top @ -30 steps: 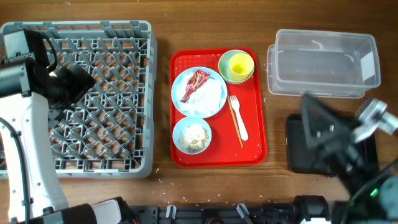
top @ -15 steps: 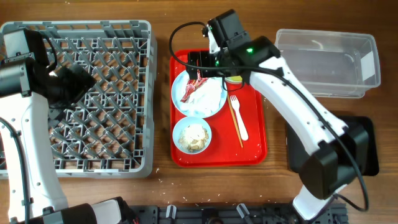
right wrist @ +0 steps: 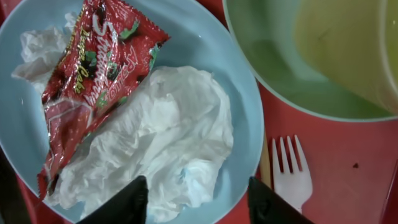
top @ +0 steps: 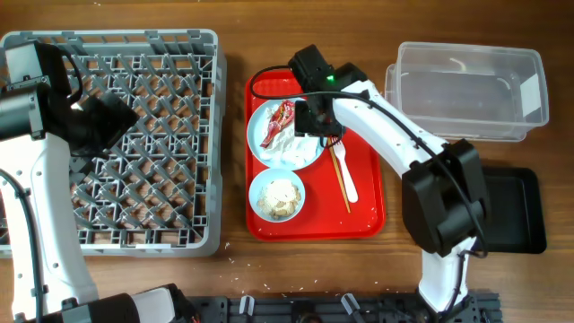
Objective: Sort waste into correct bins and load items into the dishwasher rack
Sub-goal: 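Grasp the white tissue on the blue plate with the right gripper, then carry the tissue right and drop it into the clear plastic bin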
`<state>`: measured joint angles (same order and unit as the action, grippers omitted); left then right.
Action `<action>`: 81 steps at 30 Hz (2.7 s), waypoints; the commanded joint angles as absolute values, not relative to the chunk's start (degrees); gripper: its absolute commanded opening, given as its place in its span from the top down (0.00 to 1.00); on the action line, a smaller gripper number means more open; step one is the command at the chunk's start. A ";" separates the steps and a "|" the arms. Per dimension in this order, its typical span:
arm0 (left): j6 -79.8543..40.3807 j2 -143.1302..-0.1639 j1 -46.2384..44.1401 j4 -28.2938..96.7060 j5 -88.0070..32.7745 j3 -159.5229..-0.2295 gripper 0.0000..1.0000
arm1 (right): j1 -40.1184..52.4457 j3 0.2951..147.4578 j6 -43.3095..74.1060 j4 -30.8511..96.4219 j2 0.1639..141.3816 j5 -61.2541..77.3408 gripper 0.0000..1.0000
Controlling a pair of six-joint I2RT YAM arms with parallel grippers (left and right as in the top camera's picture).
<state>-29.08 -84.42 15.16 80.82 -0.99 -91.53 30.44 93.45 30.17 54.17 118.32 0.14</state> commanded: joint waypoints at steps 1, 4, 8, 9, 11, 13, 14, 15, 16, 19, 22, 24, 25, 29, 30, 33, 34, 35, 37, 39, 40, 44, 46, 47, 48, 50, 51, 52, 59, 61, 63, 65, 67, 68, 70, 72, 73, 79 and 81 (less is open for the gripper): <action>-29.43 -84.27 15.40 80.84 -1.06 -92.16 0.00 | 30.44 93.21 31.40 52.73 121.40 -0.36 0.52; -29.41 -84.27 15.40 80.84 -1.04 -92.16 0.00 | 30.41 93.19 32.12 51.37 123.61 0.45 0.57; -29.43 -84.27 15.40 80.84 -1.06 -92.16 0.00 | 30.44 93.19 33.04 50.85 124.66 0.51 0.82; -29.43 -84.27 15.40 80.84 -1.06 -92.16 0.00 | 30.41 93.27 32.99 51.09 124.62 0.95 0.94; -29.41 -84.27 15.40 80.84 -1.06 -92.16 0.00 | 30.35 94.19 33.01 52.97 124.42 2.76 0.96; -29.41 -84.27 15.40 80.84 -1.06 -92.16 0.00 | 30.02 95.31 32.99 55.79 122.26 3.29 0.96; -29.41 -84.27 15.40 80.84 -1.06 -92.16 0.00 | 29.98 95.39 32.97 56.71 120.46 3.27 0.96; -29.43 -84.27 15.40 80.84 -1.06 -92.16 0.00 | 29.98 95.42 32.91 57.71 117.36 3.25 0.96; -29.41 -84.27 15.40 80.84 -1.06 -92.16 0.00 | 29.98 95.42 32.67 58.39 113.54 3.03 0.96; -29.43 -84.27 15.40 80.84 -1.06 -92.16 0.00 | 29.98 95.39 32.49 58.67 106.59 3.01 0.96; -29.41 -84.27 15.40 80.84 -1.04 -92.16 0.00 | 29.98 95.39 32.60 58.74 98.87 1.17 0.95; -29.41 -84.27 15.40 80.84 -1.04 -92.16 0.00 | 29.98 95.39 32.60 58.85 96.09 -1.67 0.96; -29.43 -84.27 15.40 80.84 -1.06 -92.16 0.00 | 29.58 95.39 32.60 58.81 94.67 -2.09 0.96; -29.43 -84.27 15.40 80.82 -1.06 -92.16 0.00 | 28.80 95.42 33.87 57.82 92.71 -5.08 0.96; -29.43 -84.27 15.40 80.84 -1.04 -92.16 0.00 | 27.22 95.42 35.38 56.49 91.66 -7.94 0.96; -29.43 -84.27 15.40 80.84 -1.04 -92.16 0.00 | 18.17 95.42 35.33 52.36 87.05 -7.66 0.96; -29.43 -84.27 15.40 80.84 -1.06 -92.16 0.00 | 12.84 95.42 35.18 51.07 85.21 -6.81 0.96; -29.43 -84.27 15.40 80.84 -1.04 -92.16 0.00 | 8.14 95.42 34.65 50.30 84.38 -6.35 0.96; -29.43 -84.27 15.40 80.84 -1.04 -92.16 0.00 | -1.54 95.07 34.41 49.89 86.13 -6.50 0.96; -29.41 -84.27 15.40 80.84 -1.04 -92.16 0.00 | -4.99 95.07 34.46 48.60 90.06 -6.57 0.96; -29.43 -84.27 15.40 80.82 -1.06 -92.16 0.00 | -5.91 95.07 34.46 47.40 93.12 -6.61 0.95; -29.41 -84.27 15.40 80.84 -1.06 -92.16 0.00 | -6.07 95.07 28.56 44.10 101.93 -2.11 0.14; -29.41 -84.27 15.40 80.84 -1.04 -92.16 0.00 | -6.07 95.20 21.89 43.72 102.10 5.56 0.08; -29.41 -84.27 15.40 80.84 -1.06 -92.16 0.00 | -6.07 95.33 20.27 43.68 101.41 7.92 0.08; -29.43 -84.27 15.40 80.84 -1.04 -92.16 0.00 | -6.07 95.35 19.46 43.90 99.74 9.87 0.09; -29.43 -84.27 15.40 80.84 -1.06 -92.16 0.00 | -6.09 95.35 20.05 45.74 96.57 8.95 0.13; -29.43 -84.27 15.40 80.84 -1.04 -92.16 0.00 | -6.09 95.35 23.97 48.82 94.00 4.97 0.16; -29.43 -84.27 15.40 80.84 -1.06 -92.16 0.00 | -6.09 95.35 30.33 53.47 91.33 -1.13 0.21; -29.41 -84.27 15.40 80.82 -1.06 -92.16 0.00 | -10.48 82.98 37.08 69.06 88.51 -11.94 0.09; -29.43 -84.27 15.40 80.82 -1.06 -92.16 0.00 | -13.87 75.22 37.60 64.25 88.55 -8.10 0.10; -29.43 -84.27 15.40 80.82 -1.06 -92.16 0.00 | -20.88 67.57 33.41 57.12 88.55 2.98 0.13; -29.43 -84.27 15.40 80.84 -1.04 -92.16 0.00 | -26.65 63.02 30.57 52.88 88.66 10.50 0.18; -29.43 -84.27 15.40 80.84 -1.04 -92.16 0.00 | -30.89 58.28 29.98 49.74 88.68 11.35 0.29; -29.43 -84.27 15.40 80.82 -1.06 -92.16 0.00 | -31.64 56.82 30.00 48.88 88.68 11.94 0.31; -29.43 -84.27 15.40 80.82 -1.06 -92.16 0.00 | -32.67 53.52 30.13 45.84 88.68 13.41 0.36; -29.43 -84.27 15.40 80.82 -1.06 -92.16 0.00 | -32.88 50.19 31.68 42.94 88.68 13.93 0.43; -29.41 -84.27 15.40 80.84 -1.04 -92.16 0.00 | -32.88 49.36 31.68 42.09 88.71 14.02 0.43; -29.41 -84.27 15.40 80.82 -1.04 -92.16 0.00 | -32.86 45.60 31.64 35.77 88.73 13.43 0.55; -29.43 -84.27 15.40 80.82 -1.04 -92.16 0.00 | -32.88 45.36 31.51 35.48 88.73 12.12 0.64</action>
<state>-29.08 -84.42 15.16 80.79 -0.99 -91.53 -32.58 45.98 31.66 35.92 88.66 13.08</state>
